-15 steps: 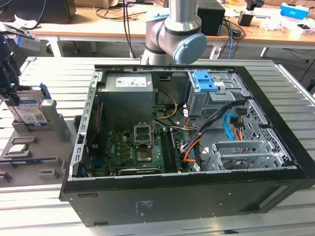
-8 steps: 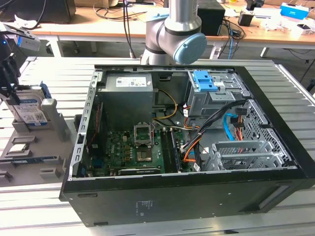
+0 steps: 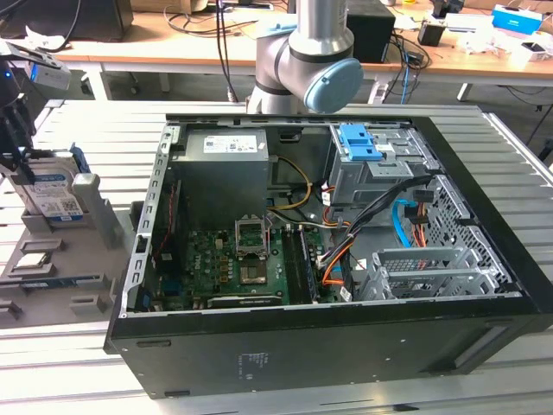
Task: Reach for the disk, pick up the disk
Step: 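Pick up the disk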
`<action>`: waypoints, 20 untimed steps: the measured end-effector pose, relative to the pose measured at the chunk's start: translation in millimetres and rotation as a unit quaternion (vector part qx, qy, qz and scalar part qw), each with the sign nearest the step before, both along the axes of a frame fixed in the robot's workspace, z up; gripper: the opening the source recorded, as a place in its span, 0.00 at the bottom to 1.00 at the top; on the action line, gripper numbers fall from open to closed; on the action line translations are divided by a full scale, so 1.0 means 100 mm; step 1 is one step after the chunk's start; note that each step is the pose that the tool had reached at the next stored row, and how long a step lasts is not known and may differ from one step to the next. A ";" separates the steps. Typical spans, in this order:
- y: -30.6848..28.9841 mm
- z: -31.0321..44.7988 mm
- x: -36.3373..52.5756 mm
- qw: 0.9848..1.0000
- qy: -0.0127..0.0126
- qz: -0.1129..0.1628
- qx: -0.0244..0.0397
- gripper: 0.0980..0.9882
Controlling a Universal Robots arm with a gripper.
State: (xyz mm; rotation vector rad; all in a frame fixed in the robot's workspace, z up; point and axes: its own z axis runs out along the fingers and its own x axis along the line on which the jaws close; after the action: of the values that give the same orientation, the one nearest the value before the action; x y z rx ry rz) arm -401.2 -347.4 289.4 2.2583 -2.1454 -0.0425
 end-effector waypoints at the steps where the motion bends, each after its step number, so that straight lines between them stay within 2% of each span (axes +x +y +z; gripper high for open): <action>1: 0.000 0.000 0.000 1.000 0.000 0.000 0.000 0.30; 9: 0.000 0.021 0.000 1.000 0.000 0.000 0.000 0.30; 20: 0.005 0.213 0.001 1.000 0.000 0.000 0.000 0.30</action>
State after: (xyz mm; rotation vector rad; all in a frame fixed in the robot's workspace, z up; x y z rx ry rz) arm -401.1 -346.8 310.7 2.2585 -2.1452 -0.0425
